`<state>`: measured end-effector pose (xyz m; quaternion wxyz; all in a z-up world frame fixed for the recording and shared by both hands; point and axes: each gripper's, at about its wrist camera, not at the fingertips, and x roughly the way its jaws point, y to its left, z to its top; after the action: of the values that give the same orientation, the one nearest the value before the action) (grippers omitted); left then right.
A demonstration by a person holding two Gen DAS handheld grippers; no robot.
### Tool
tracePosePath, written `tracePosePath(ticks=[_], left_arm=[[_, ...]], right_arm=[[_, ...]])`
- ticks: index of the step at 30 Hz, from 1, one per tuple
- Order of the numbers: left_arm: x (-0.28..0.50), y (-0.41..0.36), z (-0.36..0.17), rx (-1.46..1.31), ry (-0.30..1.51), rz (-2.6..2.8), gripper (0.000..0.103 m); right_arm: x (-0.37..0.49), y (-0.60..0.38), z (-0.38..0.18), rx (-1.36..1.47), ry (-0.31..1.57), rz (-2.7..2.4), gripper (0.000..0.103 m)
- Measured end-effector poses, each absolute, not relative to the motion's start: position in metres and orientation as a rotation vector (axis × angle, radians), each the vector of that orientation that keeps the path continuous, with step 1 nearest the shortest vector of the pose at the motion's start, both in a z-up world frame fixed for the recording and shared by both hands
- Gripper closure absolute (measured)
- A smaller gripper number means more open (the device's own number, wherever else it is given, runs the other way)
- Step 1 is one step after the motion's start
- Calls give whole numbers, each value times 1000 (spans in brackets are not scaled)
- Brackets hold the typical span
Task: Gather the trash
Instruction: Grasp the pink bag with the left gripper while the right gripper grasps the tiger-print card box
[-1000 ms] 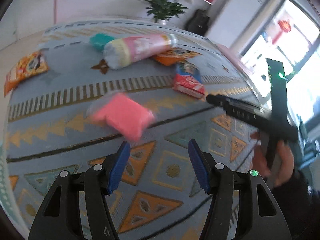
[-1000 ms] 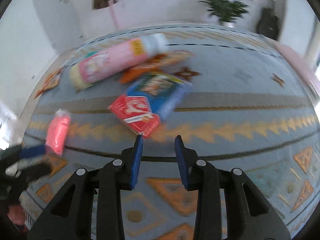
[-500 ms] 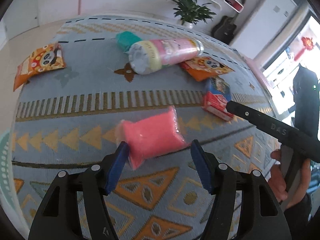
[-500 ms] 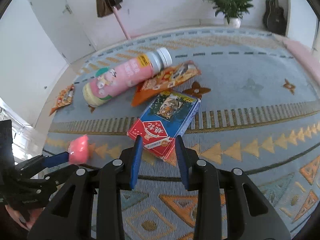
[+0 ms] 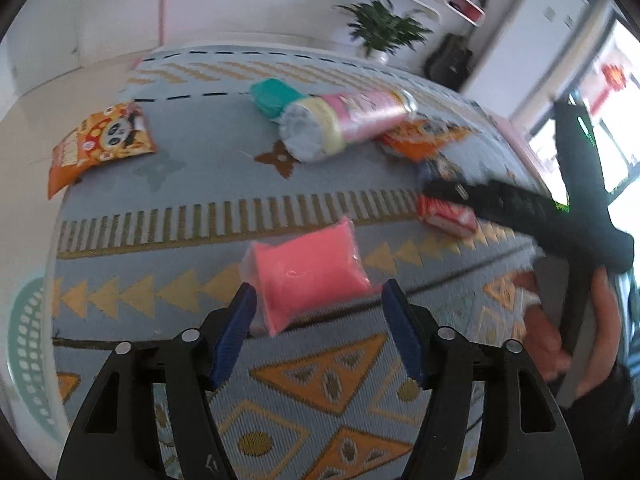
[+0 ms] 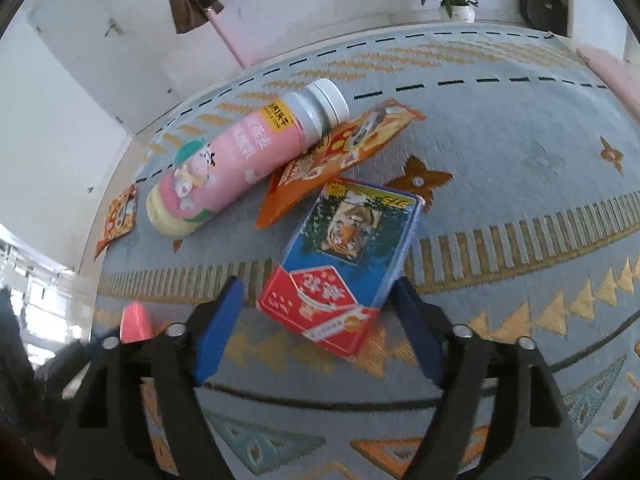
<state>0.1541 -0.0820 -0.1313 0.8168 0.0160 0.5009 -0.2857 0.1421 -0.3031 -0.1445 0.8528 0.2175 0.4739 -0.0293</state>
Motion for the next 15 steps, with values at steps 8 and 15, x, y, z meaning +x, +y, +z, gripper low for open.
tracePosePath(ticks=[8,15], left_arm=[[153,-83,-132,77,1037,-575,30],[149,-108,-137,144,1019,-536,31]], right_arm=[[170,-272,-147,264,1024,-322,43],[142,-271,-149,191,1013,-246,46]])
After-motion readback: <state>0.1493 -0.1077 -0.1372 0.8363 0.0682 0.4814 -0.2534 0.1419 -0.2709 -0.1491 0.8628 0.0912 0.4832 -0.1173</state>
